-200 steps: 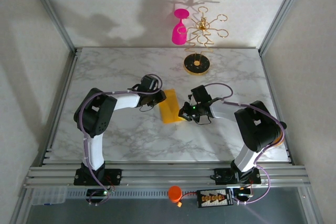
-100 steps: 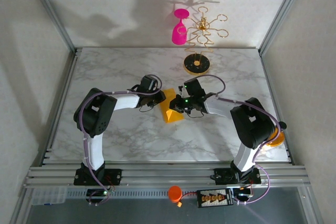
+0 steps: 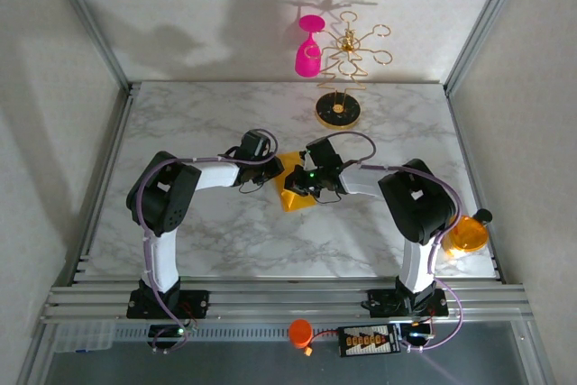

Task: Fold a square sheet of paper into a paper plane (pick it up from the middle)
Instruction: Fold the triangle a second time at the center of the table.

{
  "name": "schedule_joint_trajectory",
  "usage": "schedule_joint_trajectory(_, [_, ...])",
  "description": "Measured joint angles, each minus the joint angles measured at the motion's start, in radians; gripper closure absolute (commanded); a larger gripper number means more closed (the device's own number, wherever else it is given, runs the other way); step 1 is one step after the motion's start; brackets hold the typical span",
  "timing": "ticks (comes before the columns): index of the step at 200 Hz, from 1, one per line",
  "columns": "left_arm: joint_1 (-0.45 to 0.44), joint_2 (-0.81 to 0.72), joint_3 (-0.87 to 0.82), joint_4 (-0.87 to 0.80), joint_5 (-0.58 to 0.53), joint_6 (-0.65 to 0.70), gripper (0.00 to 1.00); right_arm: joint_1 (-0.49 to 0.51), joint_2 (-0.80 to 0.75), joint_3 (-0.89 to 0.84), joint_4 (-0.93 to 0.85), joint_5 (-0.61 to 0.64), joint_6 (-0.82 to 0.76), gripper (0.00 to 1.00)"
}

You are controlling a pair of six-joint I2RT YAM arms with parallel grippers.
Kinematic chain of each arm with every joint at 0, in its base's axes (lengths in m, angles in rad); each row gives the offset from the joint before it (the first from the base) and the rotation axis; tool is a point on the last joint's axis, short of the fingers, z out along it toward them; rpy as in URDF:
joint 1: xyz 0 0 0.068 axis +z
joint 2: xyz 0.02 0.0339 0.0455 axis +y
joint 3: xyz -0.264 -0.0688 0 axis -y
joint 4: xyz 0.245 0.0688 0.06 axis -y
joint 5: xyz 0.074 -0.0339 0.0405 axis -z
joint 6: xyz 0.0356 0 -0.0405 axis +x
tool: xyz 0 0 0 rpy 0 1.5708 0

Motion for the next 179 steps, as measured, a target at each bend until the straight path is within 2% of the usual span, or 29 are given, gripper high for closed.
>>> schedule_joint_trajectory(179, [0.0,0.0,-0.009,0.019,0.0,-0.015,0.83,0.006,0.042,0.0,0.041,0.05,0.062,1.0])
